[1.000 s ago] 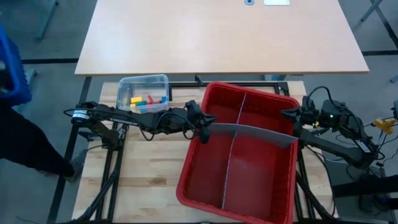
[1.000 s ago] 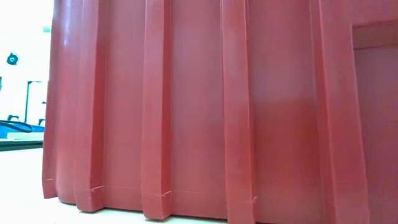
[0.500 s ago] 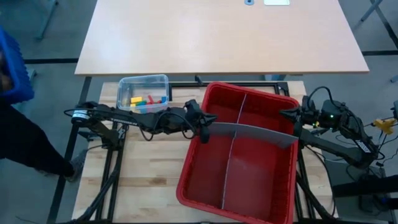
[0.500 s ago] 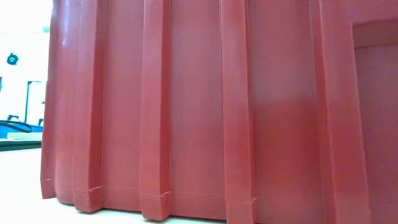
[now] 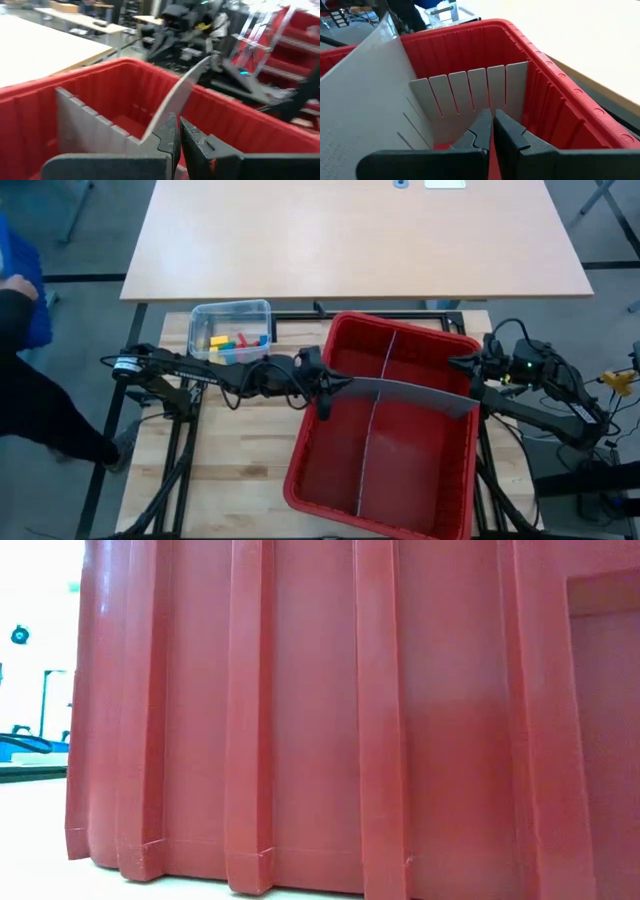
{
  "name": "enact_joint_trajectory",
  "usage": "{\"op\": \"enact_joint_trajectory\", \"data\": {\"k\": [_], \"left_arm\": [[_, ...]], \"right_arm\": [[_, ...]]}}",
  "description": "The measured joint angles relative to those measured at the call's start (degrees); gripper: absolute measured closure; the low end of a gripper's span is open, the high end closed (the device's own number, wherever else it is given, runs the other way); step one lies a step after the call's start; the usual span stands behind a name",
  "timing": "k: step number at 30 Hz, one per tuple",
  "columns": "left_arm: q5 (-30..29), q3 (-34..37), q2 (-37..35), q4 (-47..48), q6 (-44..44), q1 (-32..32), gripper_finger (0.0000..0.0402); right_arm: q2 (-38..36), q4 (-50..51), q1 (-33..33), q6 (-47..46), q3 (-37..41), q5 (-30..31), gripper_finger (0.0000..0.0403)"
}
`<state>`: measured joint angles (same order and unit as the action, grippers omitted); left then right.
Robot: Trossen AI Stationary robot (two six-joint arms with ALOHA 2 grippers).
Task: Sort blocks
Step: Insert the bin divider into the red bin
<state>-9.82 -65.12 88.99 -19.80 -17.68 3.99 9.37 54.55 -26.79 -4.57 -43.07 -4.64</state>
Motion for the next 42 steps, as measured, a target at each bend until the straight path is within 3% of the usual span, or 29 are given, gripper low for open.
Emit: {"op": "enact_joint_trajectory", "data": {"k": [7, 23, 34, 42], "left_arm": [[3.80, -0.03, 0.00, 0.48, -1.87, 0.88, 0.0402], [1.77, -0.07, 0.00, 1.40, -2.82, 0.86, 0.0402], [1.77, -0.10, 0.00, 2.39, -3.22, 1.75, 0.0402], [1.77, -0.11, 0.00, 2.83, -4.10, 1.95, 0.0402]], "right_arm": [[1.40, -1.48, 0.00, 1.82, -0.02, -0.86, 0.0403], [8.36, -0.38, 0.00, 4.57, 0.00, -16.61, 0.0403], [7.94, 1.44, 0.00, 5.40, -0.87, -16.92, 0.0403], [7.16, 11.32, 0.01, 7.14, -6.16, -16.63, 0.0403]]}}
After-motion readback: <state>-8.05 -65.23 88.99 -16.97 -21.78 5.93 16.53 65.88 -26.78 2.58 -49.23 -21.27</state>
